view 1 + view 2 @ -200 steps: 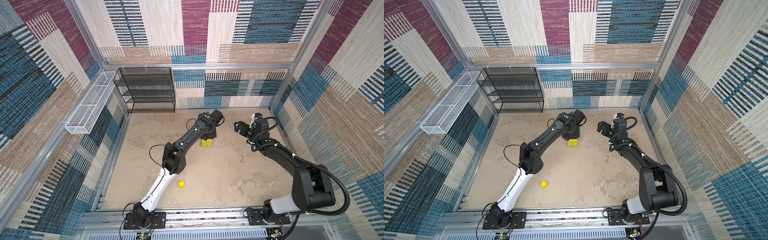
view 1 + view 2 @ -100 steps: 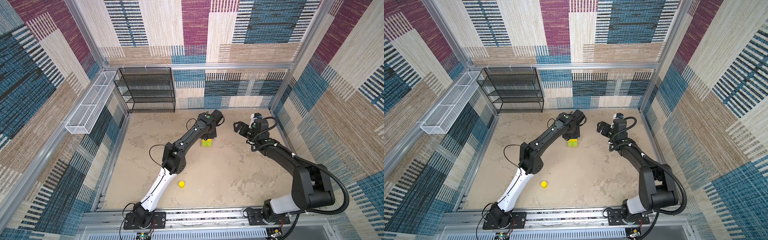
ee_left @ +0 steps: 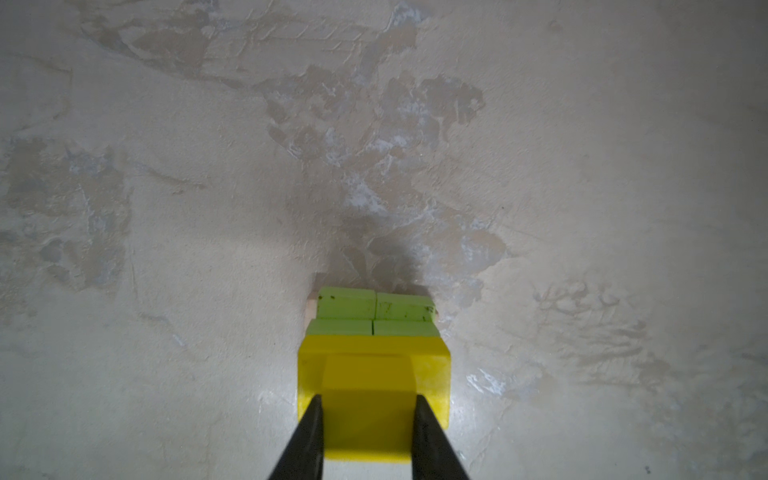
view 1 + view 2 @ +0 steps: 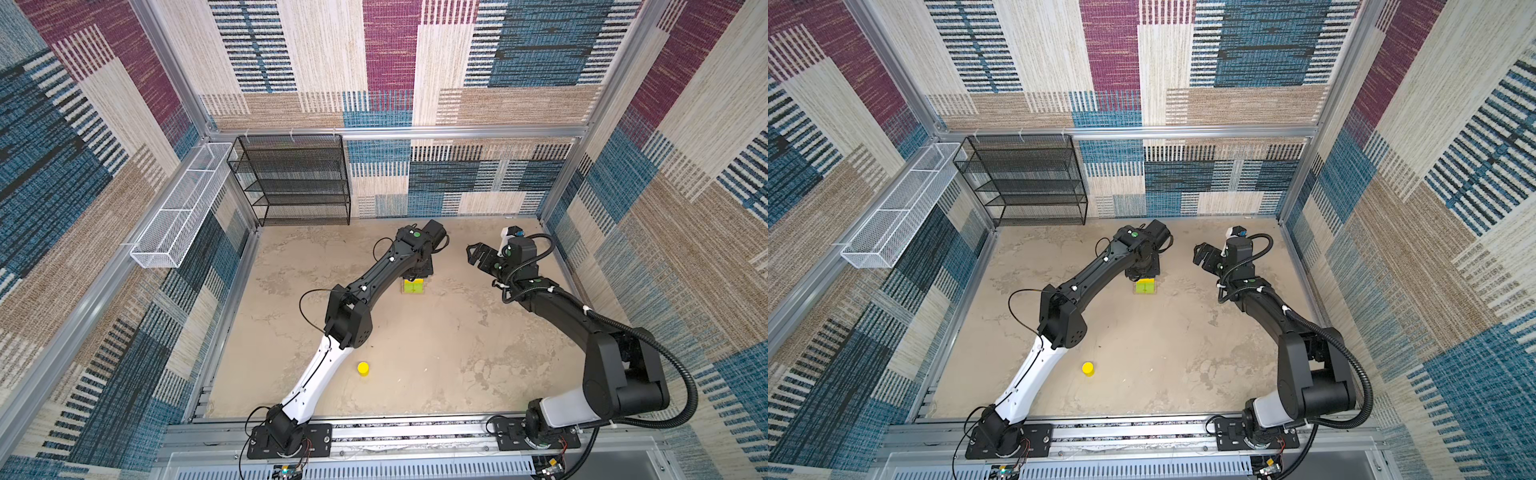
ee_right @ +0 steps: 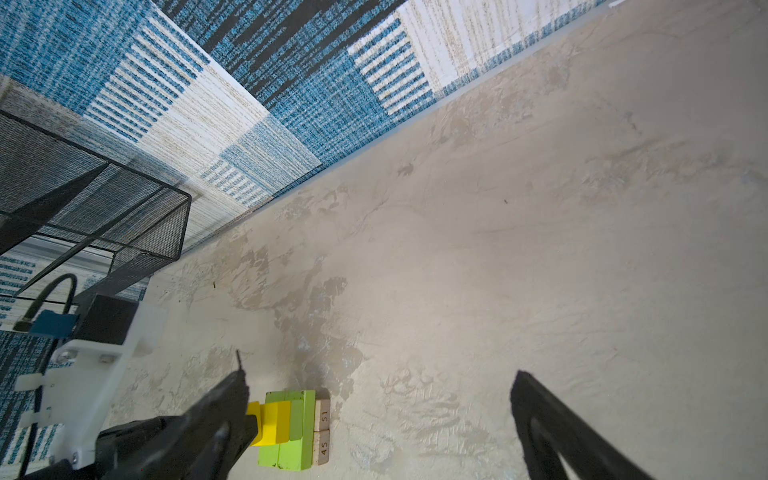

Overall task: Build the wood block tower
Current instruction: 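Lower the small yellow cube onto the yellow block atop the stack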

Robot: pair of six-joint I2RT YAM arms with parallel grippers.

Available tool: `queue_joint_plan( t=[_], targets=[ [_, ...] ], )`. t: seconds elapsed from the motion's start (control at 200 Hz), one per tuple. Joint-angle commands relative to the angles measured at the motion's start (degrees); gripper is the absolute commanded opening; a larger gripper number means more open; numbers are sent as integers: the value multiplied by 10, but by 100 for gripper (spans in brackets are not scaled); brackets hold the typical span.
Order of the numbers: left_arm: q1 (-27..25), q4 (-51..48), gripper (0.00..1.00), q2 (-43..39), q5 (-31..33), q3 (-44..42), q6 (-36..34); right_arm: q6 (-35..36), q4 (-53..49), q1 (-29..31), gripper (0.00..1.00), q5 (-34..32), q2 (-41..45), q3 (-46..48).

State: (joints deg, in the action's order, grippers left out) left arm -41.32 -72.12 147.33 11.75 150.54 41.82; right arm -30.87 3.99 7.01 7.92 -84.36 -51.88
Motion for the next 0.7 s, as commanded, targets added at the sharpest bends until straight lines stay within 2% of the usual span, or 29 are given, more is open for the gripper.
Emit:
queue_joint_plan(
  t=[0.0,0.696],
  targets=[
    [1,8,24,2,-2,2,13,-2,20,-1,99,4,-1,-4],
    [0,10,39,1,-5,1,14,-5,20,-1,99,6,-2,-3]
  ],
)
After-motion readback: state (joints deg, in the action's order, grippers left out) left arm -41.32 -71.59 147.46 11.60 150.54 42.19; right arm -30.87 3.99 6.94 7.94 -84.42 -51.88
